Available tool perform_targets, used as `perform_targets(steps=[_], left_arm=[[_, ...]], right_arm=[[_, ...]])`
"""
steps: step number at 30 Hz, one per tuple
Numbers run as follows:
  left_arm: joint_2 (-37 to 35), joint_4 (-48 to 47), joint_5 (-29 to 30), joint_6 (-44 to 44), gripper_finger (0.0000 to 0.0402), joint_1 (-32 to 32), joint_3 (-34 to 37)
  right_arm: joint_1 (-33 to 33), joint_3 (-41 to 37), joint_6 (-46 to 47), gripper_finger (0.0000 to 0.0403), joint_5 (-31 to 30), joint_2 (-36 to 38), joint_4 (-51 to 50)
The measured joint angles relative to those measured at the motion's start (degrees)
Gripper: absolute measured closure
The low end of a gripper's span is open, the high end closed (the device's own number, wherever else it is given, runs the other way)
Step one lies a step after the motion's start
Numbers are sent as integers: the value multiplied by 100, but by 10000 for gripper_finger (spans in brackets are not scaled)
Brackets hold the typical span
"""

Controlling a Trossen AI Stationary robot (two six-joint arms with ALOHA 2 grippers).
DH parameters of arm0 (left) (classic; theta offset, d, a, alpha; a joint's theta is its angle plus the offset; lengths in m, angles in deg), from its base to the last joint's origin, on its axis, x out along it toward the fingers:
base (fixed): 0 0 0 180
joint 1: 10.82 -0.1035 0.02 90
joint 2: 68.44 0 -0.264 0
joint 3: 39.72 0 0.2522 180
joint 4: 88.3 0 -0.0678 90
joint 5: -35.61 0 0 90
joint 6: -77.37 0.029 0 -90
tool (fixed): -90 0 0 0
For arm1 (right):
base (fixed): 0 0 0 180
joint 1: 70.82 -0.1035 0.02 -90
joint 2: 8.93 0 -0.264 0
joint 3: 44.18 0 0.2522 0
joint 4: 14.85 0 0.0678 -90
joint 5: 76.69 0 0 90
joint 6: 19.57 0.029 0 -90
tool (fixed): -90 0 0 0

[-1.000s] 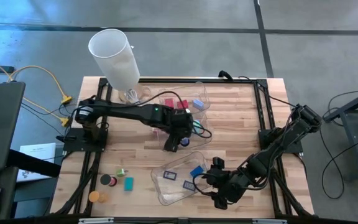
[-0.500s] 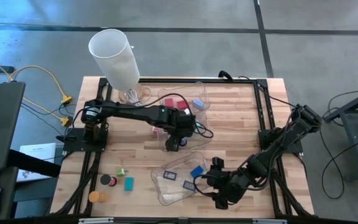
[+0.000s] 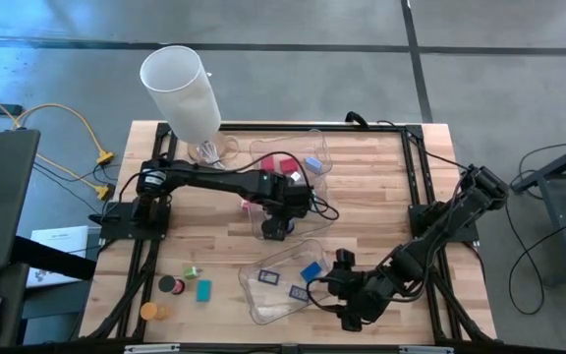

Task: Pick & Place Office items
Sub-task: Put the dark blue hourglass into the middle transparent bin

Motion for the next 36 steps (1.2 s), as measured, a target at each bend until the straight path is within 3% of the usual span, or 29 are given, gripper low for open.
perform_targets(steps=[36], left_arm=[[87,-11,-175,367,198,142,4]], right_arm=[[-81,0,-17,119,4,0,-36]])
